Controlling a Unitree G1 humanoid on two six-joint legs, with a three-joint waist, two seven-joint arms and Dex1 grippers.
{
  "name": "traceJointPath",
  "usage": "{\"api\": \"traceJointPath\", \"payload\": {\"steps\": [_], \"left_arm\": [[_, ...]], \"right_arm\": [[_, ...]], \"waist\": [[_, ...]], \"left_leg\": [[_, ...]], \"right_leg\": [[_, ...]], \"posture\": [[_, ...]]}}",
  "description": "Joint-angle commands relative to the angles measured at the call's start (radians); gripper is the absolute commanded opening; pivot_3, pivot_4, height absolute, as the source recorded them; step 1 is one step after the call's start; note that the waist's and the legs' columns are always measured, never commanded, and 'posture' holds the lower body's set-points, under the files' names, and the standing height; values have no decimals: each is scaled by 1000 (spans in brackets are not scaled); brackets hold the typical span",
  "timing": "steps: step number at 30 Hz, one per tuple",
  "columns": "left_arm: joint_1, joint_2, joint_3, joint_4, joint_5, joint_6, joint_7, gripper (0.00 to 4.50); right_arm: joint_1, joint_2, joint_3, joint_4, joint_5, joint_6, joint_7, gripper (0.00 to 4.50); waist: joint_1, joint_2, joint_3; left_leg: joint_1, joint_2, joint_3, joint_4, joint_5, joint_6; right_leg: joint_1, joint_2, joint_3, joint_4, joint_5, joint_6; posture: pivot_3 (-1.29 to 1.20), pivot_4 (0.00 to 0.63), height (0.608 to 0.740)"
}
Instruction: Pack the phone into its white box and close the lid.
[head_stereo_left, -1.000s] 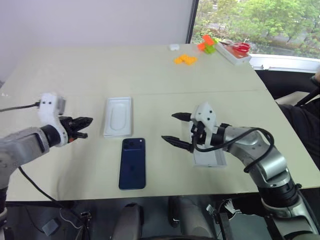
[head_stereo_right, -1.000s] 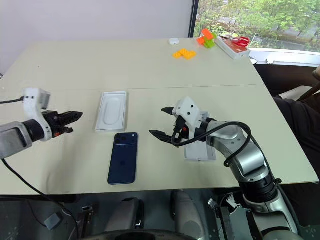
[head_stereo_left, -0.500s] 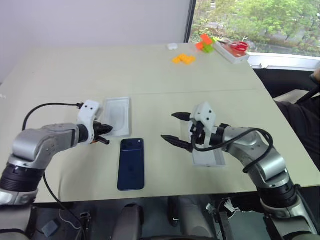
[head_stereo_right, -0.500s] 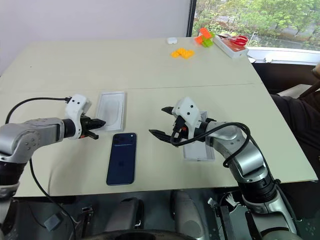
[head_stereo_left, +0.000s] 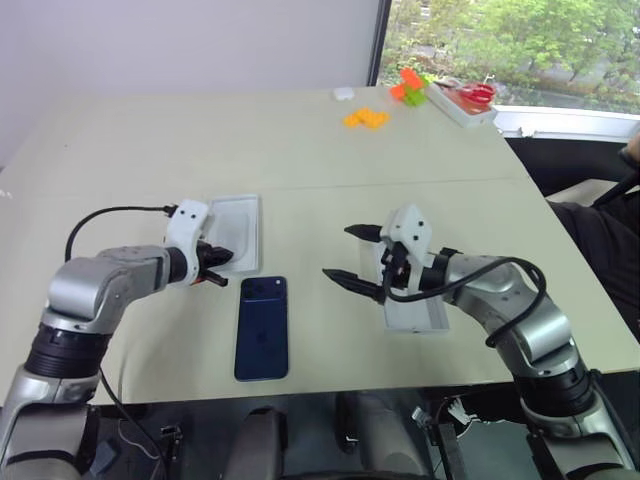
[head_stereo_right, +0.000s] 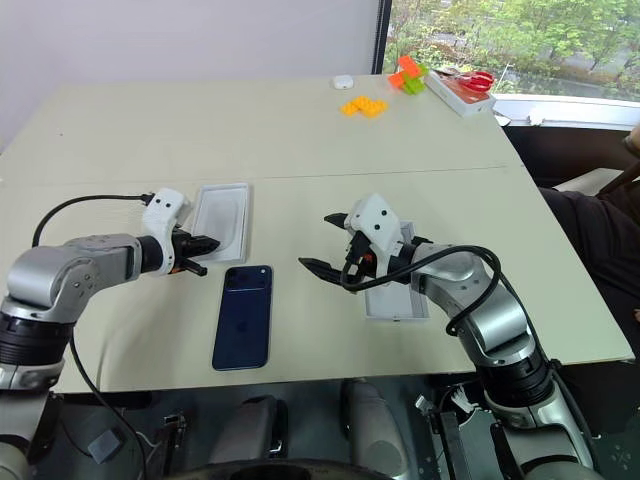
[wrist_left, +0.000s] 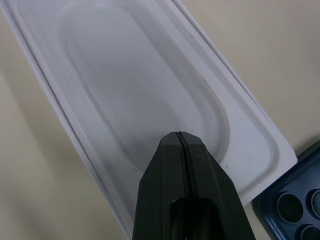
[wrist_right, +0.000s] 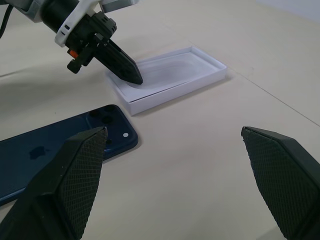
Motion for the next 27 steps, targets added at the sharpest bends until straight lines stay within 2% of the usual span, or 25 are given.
{"api": "traceJointPath", "payload": {"steps": [1,4,8,12,17,21,24,27], "left_arm": [[8,-29,147,-22,-2,-49,28,30],[17,-60,284,-11,-43,-44,43,30],[75,-47,421,13,-51,-67,23,30],[141,-10,468,17,-60,-58,-37,30],[211,34,439,-74,-101,-30,-132,30],[218,40,432,-94,-109,-15,-150,30],[224,81,289,-168,-53,-31,-178,30],[192,73,206,-191,-29,-33,-173,30]], "right_arm": [[-6,3,-12,-38,8,-14,1,4500],[-6,4,-11,-41,9,-13,1,4500],[-6,8,-10,-44,10,-13,-1,4500],[-4,15,-5,-41,7,-16,-6,4500],[4,27,3,-39,3,-21,-11,4500],[6,32,4,-39,-1,-22,-11,4500],[6,38,6,-39,-1,-22,-14,4500],[8,39,6,-39,-1,-24,-15,4500]], "waist": [[1,0,0],[2,0,0],[-1,0,0],[1,0,0],[6,-1,0],[4,-1,0],[2,-1,0],[3,-1,0]], "left_leg": [[0,0,0,0,0,0],[-1,0,0,0,0,0],[0,0,0,0,0,0],[-1,0,0,0,0,0],[-1,1,0,0,0,0],[-1,1,0,0,0,0],[-1,0,0,0,0,0],[-1,0,0,0,0,0]], "right_leg": [[0,0,0,0,1,1],[0,0,0,0,1,1],[0,0,0,0,1,1],[-1,0,0,0,1,1],[-1,-2,0,0,-1,-2],[0,-2,0,0,-1,-2],[0,-1,0,0,-1,-2],[-1,-1,0,0,-1,-2]], "posture": [[0,150,727],[0,150,727],[0,150,727],[0,150,727],[0,150,727],[0,150,727],[0,150,727],[0,150,727]]}}
